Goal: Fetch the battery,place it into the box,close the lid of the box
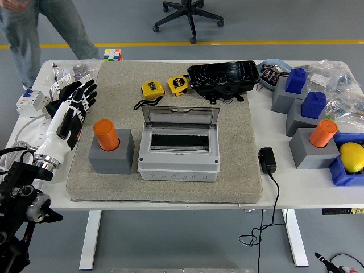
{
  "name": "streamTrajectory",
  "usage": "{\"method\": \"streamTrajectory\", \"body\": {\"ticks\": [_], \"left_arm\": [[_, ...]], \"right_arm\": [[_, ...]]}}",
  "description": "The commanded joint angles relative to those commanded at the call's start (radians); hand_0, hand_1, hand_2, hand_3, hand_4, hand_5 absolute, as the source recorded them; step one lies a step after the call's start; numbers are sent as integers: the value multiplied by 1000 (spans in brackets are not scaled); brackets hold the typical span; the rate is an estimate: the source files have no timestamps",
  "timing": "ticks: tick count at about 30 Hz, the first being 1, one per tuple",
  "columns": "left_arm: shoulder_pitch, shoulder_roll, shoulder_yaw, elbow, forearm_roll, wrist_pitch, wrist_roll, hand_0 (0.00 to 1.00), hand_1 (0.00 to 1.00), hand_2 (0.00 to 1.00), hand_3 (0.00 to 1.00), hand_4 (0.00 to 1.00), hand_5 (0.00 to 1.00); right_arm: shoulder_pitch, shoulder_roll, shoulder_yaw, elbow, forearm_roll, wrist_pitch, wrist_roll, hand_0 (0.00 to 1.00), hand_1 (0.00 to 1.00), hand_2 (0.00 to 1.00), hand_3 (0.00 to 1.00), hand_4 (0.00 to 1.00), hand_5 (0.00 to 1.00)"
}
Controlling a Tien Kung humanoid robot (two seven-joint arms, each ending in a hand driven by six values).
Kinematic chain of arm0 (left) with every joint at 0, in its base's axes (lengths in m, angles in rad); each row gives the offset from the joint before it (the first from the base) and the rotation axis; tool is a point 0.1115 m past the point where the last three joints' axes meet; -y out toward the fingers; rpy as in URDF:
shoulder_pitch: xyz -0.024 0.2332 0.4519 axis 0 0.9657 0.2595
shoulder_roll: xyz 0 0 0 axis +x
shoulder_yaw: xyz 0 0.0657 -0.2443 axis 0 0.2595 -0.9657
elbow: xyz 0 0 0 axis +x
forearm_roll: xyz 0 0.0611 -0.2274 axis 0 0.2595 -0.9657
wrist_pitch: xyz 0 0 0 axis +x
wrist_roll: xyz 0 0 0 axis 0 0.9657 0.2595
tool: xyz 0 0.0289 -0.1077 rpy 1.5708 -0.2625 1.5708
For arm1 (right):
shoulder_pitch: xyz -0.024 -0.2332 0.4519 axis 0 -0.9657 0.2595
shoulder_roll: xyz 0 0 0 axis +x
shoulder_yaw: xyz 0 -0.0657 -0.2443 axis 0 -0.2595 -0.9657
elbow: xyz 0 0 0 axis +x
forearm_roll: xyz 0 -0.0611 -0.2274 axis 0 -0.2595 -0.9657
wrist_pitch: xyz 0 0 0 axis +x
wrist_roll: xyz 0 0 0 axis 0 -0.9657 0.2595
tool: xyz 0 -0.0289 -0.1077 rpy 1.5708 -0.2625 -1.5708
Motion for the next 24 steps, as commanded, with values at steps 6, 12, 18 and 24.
{"method": "streamTrajectory", "body": {"ticks": [6, 12, 18, 24], "left_arm": [[7, -15, 6, 4, 15, 20, -4, 843, 899, 868, 834, 998, 998], [16, -24, 17, 18, 22, 33, -9, 848, 883, 831, 814, 998, 988], [23, -29, 30, 32, 27, 45, -16, 849, 879, 825, 808, 998, 989], [25, -41, 39, 34, 30, 56, -26, 838, 877, 818, 805, 998, 982]], "right_arm": [[1, 0, 3, 0, -1, 0, 0, 867, 794, 775, 850, 998, 998], [-1, 1, -1, 0, 2, -1, 0, 867, 794, 774, 850, 998, 998], [1, 0, 1, 0, 3, -1, 1, 866, 794, 774, 850, 998, 998], [-1, 1, 17, 0, -12, 0, -2, 867, 793, 774, 849, 998, 998]]}}
